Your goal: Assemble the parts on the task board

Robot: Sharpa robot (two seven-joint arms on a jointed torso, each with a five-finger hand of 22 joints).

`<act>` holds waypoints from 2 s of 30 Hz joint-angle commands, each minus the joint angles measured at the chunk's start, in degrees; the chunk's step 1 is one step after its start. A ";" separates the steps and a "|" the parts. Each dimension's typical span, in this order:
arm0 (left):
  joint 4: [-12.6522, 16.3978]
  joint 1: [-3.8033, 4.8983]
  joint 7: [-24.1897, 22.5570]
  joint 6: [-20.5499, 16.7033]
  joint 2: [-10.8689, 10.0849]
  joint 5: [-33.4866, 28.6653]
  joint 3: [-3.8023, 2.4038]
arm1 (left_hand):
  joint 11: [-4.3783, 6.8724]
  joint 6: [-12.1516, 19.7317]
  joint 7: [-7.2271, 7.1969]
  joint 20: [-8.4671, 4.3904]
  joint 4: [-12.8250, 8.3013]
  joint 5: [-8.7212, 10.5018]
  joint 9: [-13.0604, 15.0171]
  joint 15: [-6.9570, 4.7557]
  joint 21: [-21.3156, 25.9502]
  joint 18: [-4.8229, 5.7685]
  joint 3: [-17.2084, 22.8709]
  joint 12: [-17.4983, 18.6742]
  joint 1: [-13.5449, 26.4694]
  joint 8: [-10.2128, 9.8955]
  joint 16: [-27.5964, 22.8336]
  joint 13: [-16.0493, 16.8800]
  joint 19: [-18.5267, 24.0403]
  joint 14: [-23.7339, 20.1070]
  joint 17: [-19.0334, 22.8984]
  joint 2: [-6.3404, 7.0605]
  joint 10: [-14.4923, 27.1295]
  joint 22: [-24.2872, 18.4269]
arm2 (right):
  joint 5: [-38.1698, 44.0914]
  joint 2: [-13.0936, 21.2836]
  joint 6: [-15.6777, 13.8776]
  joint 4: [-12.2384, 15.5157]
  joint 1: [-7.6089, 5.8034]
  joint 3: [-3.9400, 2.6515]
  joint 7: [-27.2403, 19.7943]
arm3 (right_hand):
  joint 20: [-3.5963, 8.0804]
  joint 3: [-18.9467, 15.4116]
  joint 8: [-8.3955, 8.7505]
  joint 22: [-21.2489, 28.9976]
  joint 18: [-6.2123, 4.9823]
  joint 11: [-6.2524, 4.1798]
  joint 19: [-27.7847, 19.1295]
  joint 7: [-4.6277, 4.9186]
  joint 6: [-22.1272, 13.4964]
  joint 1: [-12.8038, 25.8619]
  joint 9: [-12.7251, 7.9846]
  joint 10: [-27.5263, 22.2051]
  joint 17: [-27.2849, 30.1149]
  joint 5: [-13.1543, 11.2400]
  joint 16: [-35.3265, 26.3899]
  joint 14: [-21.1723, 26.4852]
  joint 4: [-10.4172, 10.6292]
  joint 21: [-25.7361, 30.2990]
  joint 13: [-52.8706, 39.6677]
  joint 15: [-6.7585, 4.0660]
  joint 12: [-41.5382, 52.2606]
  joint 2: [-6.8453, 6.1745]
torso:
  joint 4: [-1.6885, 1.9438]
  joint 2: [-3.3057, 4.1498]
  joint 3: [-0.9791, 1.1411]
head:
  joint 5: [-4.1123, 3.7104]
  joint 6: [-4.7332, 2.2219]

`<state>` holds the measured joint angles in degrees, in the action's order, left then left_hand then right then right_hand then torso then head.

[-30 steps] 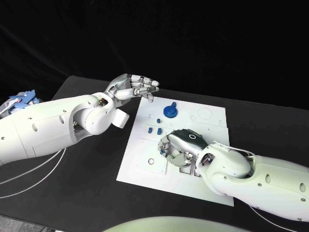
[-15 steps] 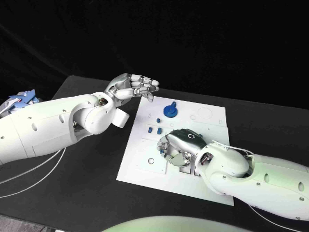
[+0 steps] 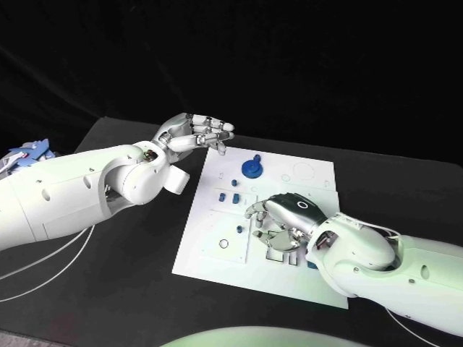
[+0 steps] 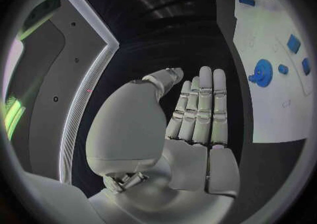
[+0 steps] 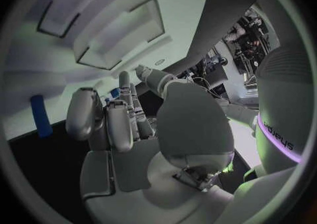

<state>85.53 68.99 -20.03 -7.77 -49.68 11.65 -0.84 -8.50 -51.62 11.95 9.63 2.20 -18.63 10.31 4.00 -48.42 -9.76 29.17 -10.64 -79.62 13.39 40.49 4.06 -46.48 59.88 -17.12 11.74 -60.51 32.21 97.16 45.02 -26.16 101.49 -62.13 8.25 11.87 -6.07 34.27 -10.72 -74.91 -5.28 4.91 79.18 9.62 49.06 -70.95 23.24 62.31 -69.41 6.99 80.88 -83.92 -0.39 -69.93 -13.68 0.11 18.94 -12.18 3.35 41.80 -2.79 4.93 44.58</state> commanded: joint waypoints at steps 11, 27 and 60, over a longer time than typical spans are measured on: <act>0.13 0.03 0.01 0.95 -0.22 -0.21 -0.03 | -0.08 -0.03 0.45 0.08 -0.20 -0.03 -0.08 0.32 0.36 -0.57 -0.26 0.10 -0.26 -0.28 -0.48 -0.02 0.46 -0.26 -0.12 -0.37 0.42 -0.09 | -3.19 10.12 2.11 5.08 -5.78 -1.02 1.31 | -0.70 -4.28 0.45 -1.60 -0.12 0.60 -2.05 -0.37 0.17 1.46 -0.28 -6.21 2.06 2.30 -1.04 -1.19 1.78 3.99 0.96 0.81 -1.56 -1.91 | 0.05 0.02 -0.09 | -2.39 -0.81; -0.01 0.01 0.02 1.36 -0.21 -0.21 -0.03 | -0.07 -0.06 0.44 0.09 -0.21 -0.04 -0.09 0.32 0.36 -0.57 -0.27 0.07 -0.29 -0.26 -0.52 0.00 0.47 -0.27 -0.15 -0.43 0.40 -0.09 | -2.36 11.80 13.19 2.42 -7.23 -1.06 1.96 | -2.05 -26.10 2.57 2.49 -1.50 2.17 -5.00 -1.25 -0.54 -8.13 -1.20 -13.64 6.52 3.26 -2.60 0.34 7.68 12.61 7.12 2.19 -1.05 3.55 | 0.25 0.11 -0.21 | -2.93 -0.89; -0.07 0.01 0.25 1.84 -0.31 -0.23 -0.03 | -0.06 -0.12 0.43 0.11 -0.19 -0.03 -0.09 0.32 0.36 -0.58 -0.32 -0.01 -0.28 -0.21 -0.57 0.03 0.47 -0.22 -0.23 -0.59 0.35 -0.07 | -2.86 8.84 11.03 -0.66 -5.75 -0.90 1.38 | -0.71 -6.24 2.76 -1.12 -0.50 0.77 -1.50 -0.28 8.52 -9.28 -3.27 -0.24 4.67 -2.39 -1.45 -1.01 9.22 8.24 9.96 0.86 -6.20 2.00 | 0.12 0.11 -0.11 | -2.80 -0.24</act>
<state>85.38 68.97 -19.61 -7.02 -50.05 11.65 -0.83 -8.50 -51.62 11.95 9.63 2.04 -18.63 10.27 4.00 -48.42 -9.76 29.01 -10.64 -79.85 13.39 40.22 4.06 -46.47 59.89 -17.25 11.51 -60.51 32.22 94.08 53.94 -14.88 100.86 -67.99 7.31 13.44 -6.77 27.71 -8.27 -74.94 -6.20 5.79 77.27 9.40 57.13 -80.43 19.97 61.69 -64.70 4.99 79.15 -84.04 8.78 -61.54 -3.64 1.42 13.08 -9.78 3.46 41.92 -2.86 2.16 44.29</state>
